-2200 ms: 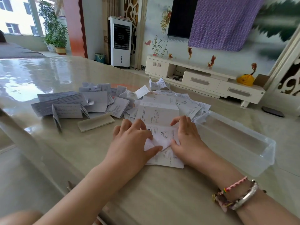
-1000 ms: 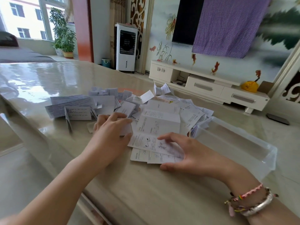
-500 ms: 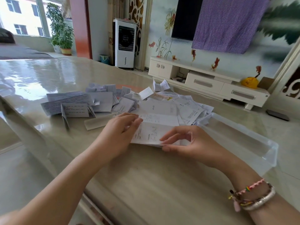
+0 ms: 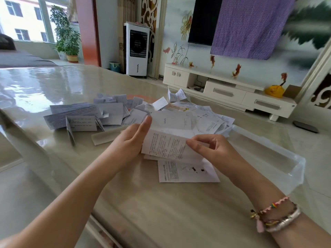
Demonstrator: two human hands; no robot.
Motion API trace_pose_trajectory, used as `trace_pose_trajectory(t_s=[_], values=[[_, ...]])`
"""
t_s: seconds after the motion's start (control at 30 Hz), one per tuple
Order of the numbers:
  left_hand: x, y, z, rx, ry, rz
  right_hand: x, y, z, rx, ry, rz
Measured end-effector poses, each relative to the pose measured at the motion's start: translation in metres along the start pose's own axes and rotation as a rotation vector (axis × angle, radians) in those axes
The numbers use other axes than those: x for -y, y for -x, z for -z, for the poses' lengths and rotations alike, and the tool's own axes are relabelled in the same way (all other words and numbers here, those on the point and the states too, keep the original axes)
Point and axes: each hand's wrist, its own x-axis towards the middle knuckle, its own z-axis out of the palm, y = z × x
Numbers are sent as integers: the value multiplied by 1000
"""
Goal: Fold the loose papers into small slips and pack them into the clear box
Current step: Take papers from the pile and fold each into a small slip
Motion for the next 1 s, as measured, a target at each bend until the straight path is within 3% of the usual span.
trace_pose_trajectory(t_s=[0.2, 0.4, 0.63, 0.8, 1.0], values=[[-3, 1, -7, -68, 30, -23, -5, -2, -4, -32, 68, -24], [5, 1, -11, -146, -141, -172, -15, -8, -8, -134, 517, 121], [5, 4, -9, -114, -151, -296, -14, -4, -8, -95, 535, 110], [8, 6, -8, -73, -227, -345, -9, -2, -7, -178, 682, 172], [10, 6, -8, -93, -381, -380, -12, -2, -9, -262, 634, 210]])
